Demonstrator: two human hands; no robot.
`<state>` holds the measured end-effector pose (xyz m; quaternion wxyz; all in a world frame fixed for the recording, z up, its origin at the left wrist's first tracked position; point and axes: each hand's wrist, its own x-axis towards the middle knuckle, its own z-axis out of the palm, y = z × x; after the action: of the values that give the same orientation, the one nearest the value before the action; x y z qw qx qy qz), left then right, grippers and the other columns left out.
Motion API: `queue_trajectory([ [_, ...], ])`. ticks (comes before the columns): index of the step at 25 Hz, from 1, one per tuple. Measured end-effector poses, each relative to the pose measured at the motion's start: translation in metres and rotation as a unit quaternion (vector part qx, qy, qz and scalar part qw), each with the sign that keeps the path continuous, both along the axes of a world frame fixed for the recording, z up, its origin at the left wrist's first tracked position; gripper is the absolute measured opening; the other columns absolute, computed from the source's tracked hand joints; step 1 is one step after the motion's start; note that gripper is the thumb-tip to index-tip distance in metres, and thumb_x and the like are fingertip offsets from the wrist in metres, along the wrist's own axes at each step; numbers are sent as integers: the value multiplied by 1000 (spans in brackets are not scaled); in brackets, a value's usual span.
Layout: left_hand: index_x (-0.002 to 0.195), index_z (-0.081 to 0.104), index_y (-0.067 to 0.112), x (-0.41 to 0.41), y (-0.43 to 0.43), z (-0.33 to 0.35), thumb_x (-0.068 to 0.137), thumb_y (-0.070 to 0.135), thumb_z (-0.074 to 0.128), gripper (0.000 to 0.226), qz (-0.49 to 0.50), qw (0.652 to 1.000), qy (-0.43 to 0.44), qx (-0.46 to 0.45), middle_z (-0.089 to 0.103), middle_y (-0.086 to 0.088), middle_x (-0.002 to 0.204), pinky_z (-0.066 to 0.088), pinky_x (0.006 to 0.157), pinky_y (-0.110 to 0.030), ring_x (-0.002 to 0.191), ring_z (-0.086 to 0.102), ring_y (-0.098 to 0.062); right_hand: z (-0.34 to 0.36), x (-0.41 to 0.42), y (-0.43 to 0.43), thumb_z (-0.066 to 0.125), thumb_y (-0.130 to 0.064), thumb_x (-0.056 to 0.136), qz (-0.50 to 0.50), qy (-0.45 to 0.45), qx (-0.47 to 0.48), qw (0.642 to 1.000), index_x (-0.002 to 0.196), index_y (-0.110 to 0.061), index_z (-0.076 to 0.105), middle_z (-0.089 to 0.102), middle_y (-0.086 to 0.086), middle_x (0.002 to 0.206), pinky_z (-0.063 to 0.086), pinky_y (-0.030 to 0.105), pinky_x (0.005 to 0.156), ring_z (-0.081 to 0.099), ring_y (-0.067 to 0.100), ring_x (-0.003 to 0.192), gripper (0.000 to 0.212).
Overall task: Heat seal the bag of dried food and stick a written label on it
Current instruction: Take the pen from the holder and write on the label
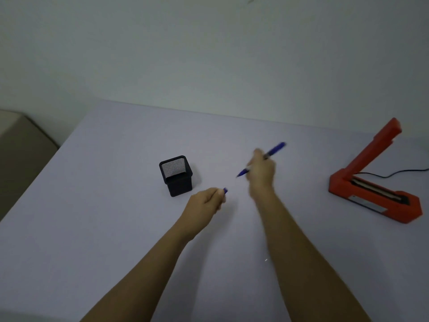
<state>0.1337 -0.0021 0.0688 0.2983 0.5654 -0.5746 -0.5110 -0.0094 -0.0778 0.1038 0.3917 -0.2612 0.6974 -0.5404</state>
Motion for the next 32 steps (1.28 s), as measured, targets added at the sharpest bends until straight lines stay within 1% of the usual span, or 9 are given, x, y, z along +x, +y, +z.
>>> queue_trajectory([
  [4, 80, 68, 11, 38, 30, -50, 95, 21, 48, 27, 90, 992, -31, 83, 67, -1, 74, 49, 70, -22, 70, 62, -14, -3, -18, -11, 49, -27, 89, 26, -5, -26, 999, 51, -13, 49, 51, -1, 51, 36, 26, 48, 45, 10, 45, 41],
  [9, 94, 65, 6, 71, 5, -79, 88, 15, 59, 12, 128, 961, -247, -13, 67, -5, 82, 44, 71, -26, 73, 58, -19, -54, 11, 25, 45, -45, 93, 117, -31, 2, 993, 56, -13, 54, 54, 1, 52, 44, 20, 43, 49, 8, 39, 50],
  [13, 84, 58, -1, 85, -5, -93, 83, 7, 54, 9, 47, 921, -383, -51, 61, -16, 78, 40, 60, -32, 67, 52, -28, -71, 16, 40, 50, -36, 92, 126, -28, -23, 991, 67, -10, 61, 66, 3, 66, 55, 22, 55, 64, 9, 52, 38],
  [18, 90, 57, 0, 87, 2, -107, 84, 9, 54, 11, 49, 935, -351, -12, 54, -10, 79, 35, 65, -29, 72, 51, -26, -86, 26, 47, 63, -22, 86, 142, 95, -63, 983, 63, -17, 54, 64, 1, 59, 55, 25, 61, 68, 15, 60, 25],
  [22, 121, 48, 8, 87, 15, -98, 82, 25, 65, 46, 143, 947, -289, -2, 50, -2, 106, 46, 78, -35, 91, 54, -23, -94, 25, 46, 65, -16, 84, 142, 149, -95, 974, 58, -9, 50, 61, 6, 53, 47, 24, 51, 63, 23, 53, 30],
  [24, 114, 54, 5, 80, 24, -91, 85, 26, 60, 37, 151, 939, -285, -120, 54, -3, 101, 50, 73, -34, 84, 55, -20, -100, 24, 44, 68, -11, 81, 146, 165, -118, 968, 59, -2, 49, 57, 12, 53, 43, 19, 46, 55, 19, 48, 30],
  [26, 102, 62, 3, 66, 25, -93, 87, 26, 49, 30, 67, 936, -279, -205, 62, -8, 91, 50, 69, -26, 75, 60, -21, -109, 24, 41, 68, -12, 81, 159, 196, -123, 960, 62, -1, 50, 56, 9, 55, 42, 18, 46, 51, 17, 49, 29],
  [29, 95, 68, 1, 41, 8, -113, 87, 22, 44, 33, -21, 934, -278, -224, 68, -13, 87, 44, 78, -19, 76, 66, -24, -122, 25, 33, 64, -18, 85, 170, 204, -112, 958, 65, -4, 50, 54, -2, 56, 42, 14, 48, 51, 7, 50, 28],
  [32, 93, 69, -1, 27, -10, -136, 82, 9, 56, 20, 47, 937, -290, -191, 69, -15, 86, 48, 76, -22, 76, 66, -27, -140, 27, 24, 62, -19, 86, 174, 188, -92, 962, 62, -6, 43, 49, 6, 52, 38, 22, 46, 43, 12, 47, 33],
])
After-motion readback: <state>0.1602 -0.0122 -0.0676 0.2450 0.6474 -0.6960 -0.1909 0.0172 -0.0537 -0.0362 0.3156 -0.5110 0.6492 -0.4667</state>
